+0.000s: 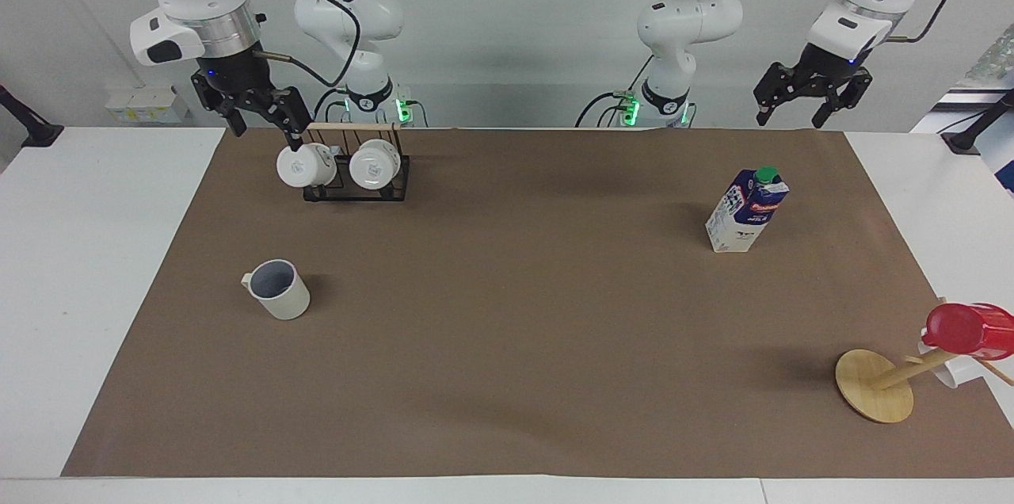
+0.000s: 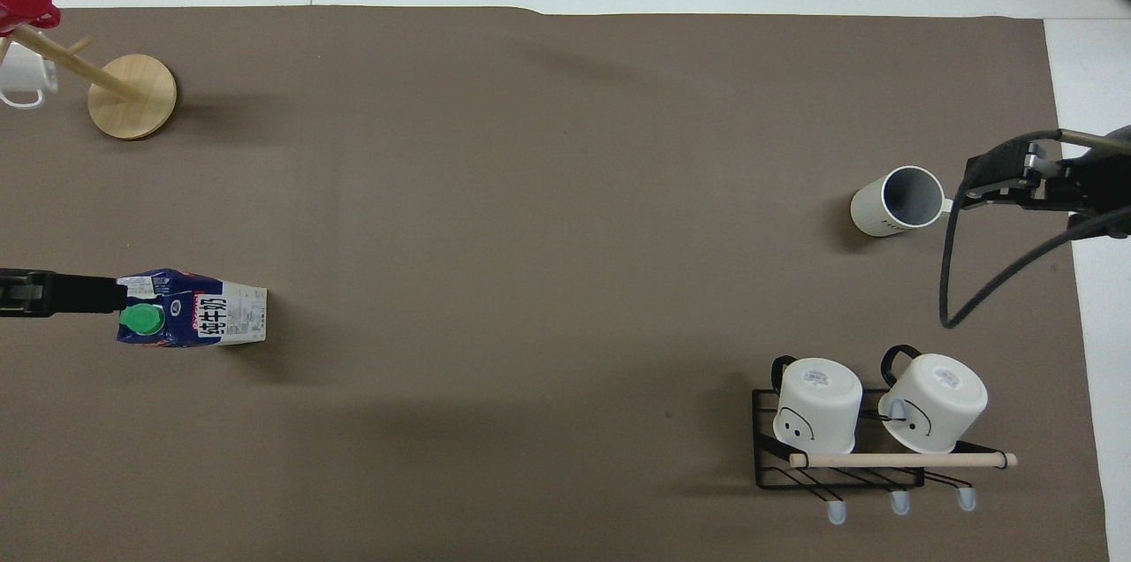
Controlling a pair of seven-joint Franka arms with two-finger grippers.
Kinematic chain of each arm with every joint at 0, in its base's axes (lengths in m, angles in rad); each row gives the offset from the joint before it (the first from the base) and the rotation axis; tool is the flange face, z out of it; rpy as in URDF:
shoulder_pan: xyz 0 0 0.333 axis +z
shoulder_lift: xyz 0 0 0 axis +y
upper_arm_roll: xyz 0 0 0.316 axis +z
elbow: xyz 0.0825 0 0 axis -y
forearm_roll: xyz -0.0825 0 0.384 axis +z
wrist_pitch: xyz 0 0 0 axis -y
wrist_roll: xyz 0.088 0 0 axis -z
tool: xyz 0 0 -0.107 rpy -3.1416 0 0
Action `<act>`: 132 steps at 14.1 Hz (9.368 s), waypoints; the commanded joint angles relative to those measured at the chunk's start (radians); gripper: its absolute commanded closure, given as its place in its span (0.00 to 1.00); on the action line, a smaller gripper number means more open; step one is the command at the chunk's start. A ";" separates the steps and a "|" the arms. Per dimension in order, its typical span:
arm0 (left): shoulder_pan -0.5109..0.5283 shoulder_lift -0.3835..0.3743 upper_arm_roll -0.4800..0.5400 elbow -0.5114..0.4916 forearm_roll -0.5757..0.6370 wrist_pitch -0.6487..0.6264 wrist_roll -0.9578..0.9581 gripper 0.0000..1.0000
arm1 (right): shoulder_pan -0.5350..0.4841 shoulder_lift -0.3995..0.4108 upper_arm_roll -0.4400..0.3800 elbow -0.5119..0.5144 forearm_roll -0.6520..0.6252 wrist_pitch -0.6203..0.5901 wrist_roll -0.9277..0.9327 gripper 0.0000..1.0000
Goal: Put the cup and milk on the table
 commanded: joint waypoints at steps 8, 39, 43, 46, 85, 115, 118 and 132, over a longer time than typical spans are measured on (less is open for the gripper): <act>0.018 0.003 -0.008 0.015 -0.002 -0.019 0.009 0.00 | -0.015 -0.014 0.002 -0.022 0.027 0.026 -0.017 0.00; 0.018 0.003 -0.008 0.014 -0.002 -0.019 0.009 0.00 | -0.096 0.276 0.001 -0.346 0.004 0.728 -0.265 0.00; 0.018 0.003 -0.008 0.015 -0.002 -0.019 0.009 0.00 | -0.096 0.333 0.002 -0.392 0.004 0.828 -0.264 0.00; 0.018 0.003 -0.008 0.014 -0.002 -0.019 0.009 0.00 | -0.085 0.339 0.002 -0.398 0.002 0.850 -0.268 0.65; 0.027 0.015 -0.017 -0.038 -0.002 0.007 0.020 0.00 | 0.717 0.640 0.012 0.131 -0.200 0.532 0.859 1.00; 0.033 0.090 -0.022 -0.309 -0.001 0.399 0.117 0.60 | 0.213 0.036 0.012 -0.110 -0.065 0.256 0.326 0.00; -0.076 0.141 -0.031 -0.210 -0.002 0.327 -0.070 0.60 | 0.125 0.006 0.012 -0.108 -0.047 0.215 0.211 0.00; -0.363 0.270 -0.033 -0.175 -0.014 0.515 -0.411 0.60 | 0.019 0.055 0.005 0.039 -0.004 0.066 -0.001 0.00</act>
